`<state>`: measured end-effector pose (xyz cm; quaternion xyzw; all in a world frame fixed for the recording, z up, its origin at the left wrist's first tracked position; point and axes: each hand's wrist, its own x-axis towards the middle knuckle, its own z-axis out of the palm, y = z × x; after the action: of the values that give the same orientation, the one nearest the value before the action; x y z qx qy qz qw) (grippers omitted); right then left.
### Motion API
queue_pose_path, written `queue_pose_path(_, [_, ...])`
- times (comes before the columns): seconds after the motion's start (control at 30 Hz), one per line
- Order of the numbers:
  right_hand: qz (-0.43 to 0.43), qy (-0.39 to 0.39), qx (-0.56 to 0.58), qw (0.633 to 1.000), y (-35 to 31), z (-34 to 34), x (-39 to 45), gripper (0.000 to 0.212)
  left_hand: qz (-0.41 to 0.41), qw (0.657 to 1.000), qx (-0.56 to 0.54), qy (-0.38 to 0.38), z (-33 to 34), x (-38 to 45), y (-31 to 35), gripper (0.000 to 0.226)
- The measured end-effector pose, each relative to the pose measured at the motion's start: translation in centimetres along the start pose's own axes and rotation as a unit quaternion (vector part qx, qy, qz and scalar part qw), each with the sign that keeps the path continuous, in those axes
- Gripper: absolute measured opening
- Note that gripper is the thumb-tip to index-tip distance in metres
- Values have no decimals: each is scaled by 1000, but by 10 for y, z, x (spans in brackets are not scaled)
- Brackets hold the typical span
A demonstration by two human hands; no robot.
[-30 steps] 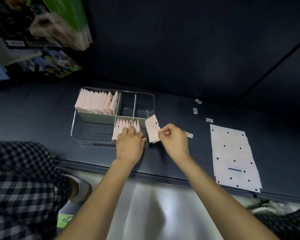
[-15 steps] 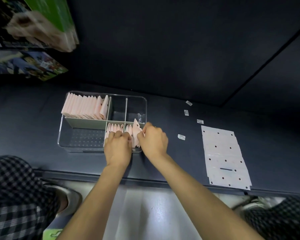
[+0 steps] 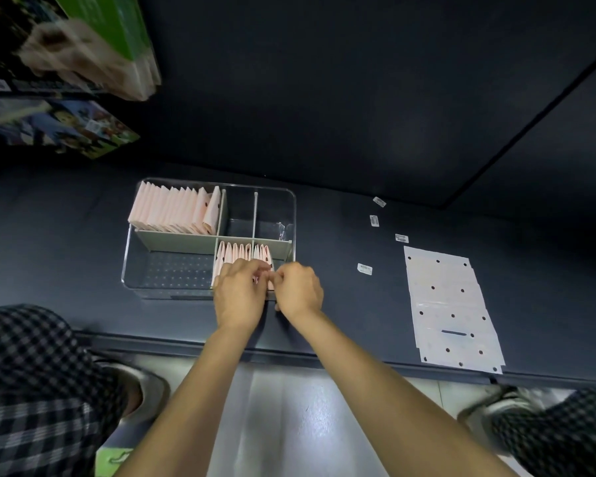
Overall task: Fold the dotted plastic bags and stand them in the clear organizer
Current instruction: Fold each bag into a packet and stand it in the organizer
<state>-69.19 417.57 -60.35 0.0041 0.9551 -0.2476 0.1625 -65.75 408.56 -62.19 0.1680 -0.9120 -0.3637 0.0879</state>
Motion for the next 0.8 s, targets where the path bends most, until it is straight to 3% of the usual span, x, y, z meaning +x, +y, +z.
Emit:
queue_pose_path(0.13, [-33,-20,43,998,5,-6,-3,43,4,999,32,-23,0,1,-2,20])
queue_pose_path(0.23, [-92,20,64,994,25,-21,-10,29,10,999,42,-13,-3,0,5,20])
queue_pose_path(0.3, [-103,73,77,989,55,-35,-14,18,55,998,39,4,-4,-3,19,16])
queue_pose_path(0.4, [-57,125,69,988,123,-61,-16,19,170,985,24,-4,3,-15,45,10])
queue_pose_path(0.53, [68,109,0,992,228,-92,-23,51,262,960,27,-91,28,-34,63,10])
queue_pose_path(0.63, [103,69,-34,992,284,-101,-41,65,251,943,69,-208,55,-46,53,24])
queue_pose_path(0.8, [96,97,19,990,319,-94,-55,50,230,903,170,-320,84,-51,36,46])
